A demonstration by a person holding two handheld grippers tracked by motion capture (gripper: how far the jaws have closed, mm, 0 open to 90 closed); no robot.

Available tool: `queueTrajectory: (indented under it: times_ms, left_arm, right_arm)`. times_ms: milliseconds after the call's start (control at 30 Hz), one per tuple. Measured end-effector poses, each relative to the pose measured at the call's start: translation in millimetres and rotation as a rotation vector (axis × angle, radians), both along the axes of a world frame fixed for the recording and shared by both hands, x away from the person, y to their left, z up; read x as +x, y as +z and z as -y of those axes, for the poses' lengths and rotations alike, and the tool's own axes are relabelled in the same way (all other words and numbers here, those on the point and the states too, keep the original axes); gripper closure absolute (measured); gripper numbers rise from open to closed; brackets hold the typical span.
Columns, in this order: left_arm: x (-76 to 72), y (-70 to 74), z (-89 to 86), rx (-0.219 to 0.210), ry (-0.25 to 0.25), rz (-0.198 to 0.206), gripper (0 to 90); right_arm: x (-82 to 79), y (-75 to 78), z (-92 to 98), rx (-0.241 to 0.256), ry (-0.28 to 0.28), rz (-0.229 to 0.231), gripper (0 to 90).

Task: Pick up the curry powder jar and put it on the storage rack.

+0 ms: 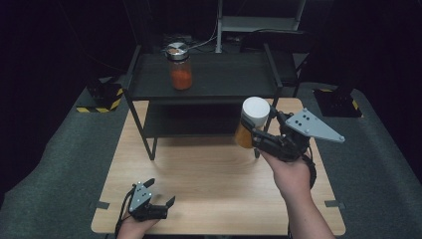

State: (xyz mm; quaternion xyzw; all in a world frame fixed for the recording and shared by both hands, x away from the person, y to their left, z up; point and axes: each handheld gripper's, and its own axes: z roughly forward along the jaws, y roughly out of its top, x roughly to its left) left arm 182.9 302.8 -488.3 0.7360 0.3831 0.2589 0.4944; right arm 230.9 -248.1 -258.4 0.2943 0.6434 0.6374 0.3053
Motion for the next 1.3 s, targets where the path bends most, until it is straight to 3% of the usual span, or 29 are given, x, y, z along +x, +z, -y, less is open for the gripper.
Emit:
queueTrajectory:
  times_ms: [433, 1100, 1300]
  left_arm:
    - [0.3, -0.1, -0.8, -0.003, -0.003, -0.001, 0.6]
    - [0.6, -0.9, -2.4, -0.012, -0.009, -0.001, 0.6]
    - [0.8, -1.0, -3.3, -0.013, -0.011, 0.000, 0.6]
  right_arm:
    - [11.0, 21.5, -8.0, 0.022, -0.021, 0.023, 33.4]
    - [30.2, 47.3, -31.2, 0.012, -0.060, 0.066, 33.4]
    - [39.1, 51.6, -33.7, 0.050, -0.067, 0.055, 33.4]
